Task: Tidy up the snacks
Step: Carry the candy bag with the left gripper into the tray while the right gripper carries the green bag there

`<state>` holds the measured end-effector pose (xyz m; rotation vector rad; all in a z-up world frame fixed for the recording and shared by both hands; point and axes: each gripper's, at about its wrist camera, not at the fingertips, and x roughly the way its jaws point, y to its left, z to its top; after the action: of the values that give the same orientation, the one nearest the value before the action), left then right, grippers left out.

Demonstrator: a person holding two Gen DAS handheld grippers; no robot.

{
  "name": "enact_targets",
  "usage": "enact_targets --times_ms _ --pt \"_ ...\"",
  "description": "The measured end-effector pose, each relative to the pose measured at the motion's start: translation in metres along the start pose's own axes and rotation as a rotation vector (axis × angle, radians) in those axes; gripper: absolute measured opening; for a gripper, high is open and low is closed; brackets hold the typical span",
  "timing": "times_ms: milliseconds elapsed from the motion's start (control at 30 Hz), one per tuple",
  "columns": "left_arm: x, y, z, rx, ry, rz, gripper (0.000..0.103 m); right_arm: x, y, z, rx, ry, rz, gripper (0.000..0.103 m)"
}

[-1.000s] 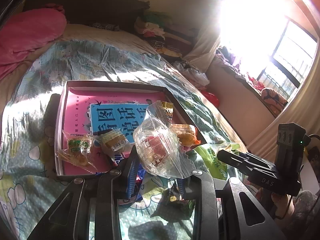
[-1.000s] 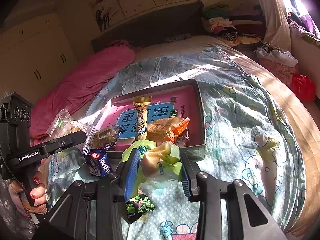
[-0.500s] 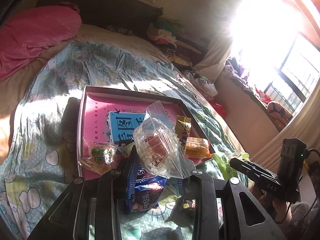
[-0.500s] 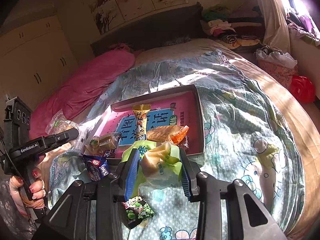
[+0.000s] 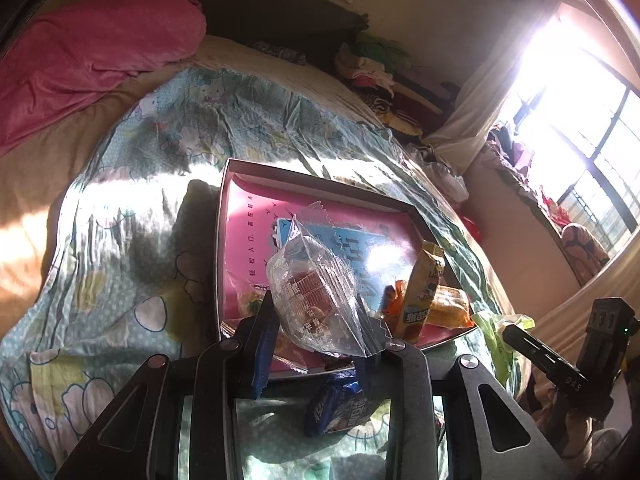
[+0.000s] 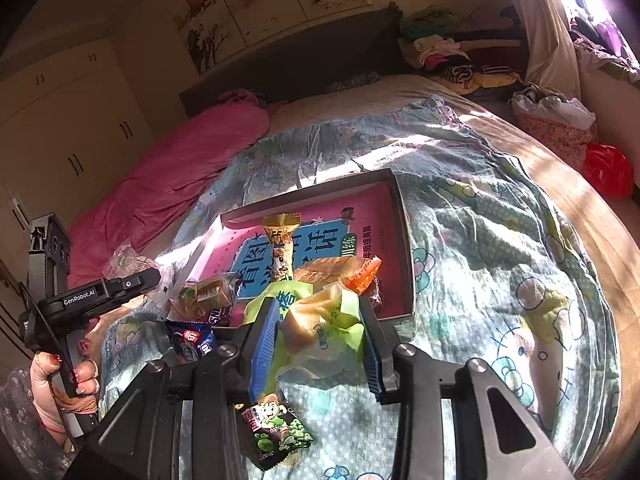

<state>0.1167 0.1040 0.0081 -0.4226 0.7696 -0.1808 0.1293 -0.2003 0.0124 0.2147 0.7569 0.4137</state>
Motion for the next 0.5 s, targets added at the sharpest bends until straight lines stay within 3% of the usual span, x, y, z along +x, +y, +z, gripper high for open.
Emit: enact_targets --times_ms 500 --pt "0.028 -0.001 -0.007 0.011 0.058 0.029 0.034 0.008 0.001 0.006 0.004 -0.010 -0.001 0.039"
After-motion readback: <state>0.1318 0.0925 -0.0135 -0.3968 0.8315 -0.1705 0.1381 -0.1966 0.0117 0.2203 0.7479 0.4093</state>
